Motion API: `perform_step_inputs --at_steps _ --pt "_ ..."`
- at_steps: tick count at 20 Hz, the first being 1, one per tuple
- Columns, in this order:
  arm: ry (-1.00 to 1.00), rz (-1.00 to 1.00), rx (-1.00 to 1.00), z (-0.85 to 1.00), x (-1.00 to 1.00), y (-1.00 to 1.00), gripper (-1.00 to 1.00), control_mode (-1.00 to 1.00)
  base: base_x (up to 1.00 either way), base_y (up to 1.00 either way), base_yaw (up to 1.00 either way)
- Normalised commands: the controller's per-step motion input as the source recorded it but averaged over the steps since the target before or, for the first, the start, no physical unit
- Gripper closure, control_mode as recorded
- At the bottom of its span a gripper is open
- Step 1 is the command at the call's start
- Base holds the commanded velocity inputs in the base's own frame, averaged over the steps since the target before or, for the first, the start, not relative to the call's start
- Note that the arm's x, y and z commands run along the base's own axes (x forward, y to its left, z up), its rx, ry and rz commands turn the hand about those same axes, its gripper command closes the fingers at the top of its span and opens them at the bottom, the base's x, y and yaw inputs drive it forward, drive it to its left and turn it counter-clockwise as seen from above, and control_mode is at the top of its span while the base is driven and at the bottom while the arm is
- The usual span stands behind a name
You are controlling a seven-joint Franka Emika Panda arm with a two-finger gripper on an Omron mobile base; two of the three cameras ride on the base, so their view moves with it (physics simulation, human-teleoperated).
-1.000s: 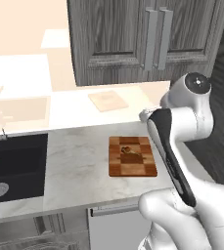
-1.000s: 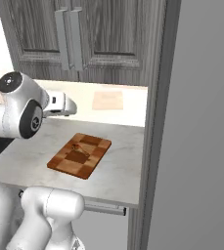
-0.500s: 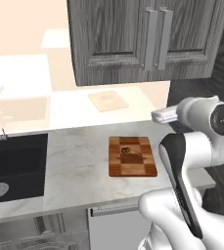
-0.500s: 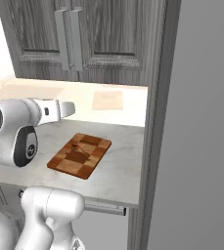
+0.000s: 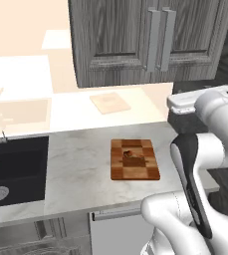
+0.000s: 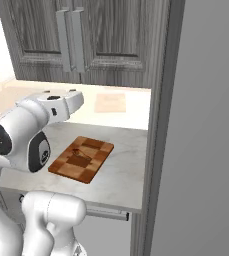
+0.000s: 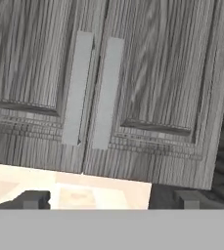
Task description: Open the cabinet, retrieve the rolling pin, and place it next to the meat on the cutting board to prepare for tenderizing.
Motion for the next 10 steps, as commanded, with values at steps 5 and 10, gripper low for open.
perform_step_inputs --at_steps 5,10 --pt "-0.2 0.0 0.05 0.58 0.12 0.0 -1.0 -1.0 0.0 0.0 0.0" --pt "-0.18 0.0 0.03 0.43 0.26 0.0 -1.0 -1.0 0.0 0.0 0.0"
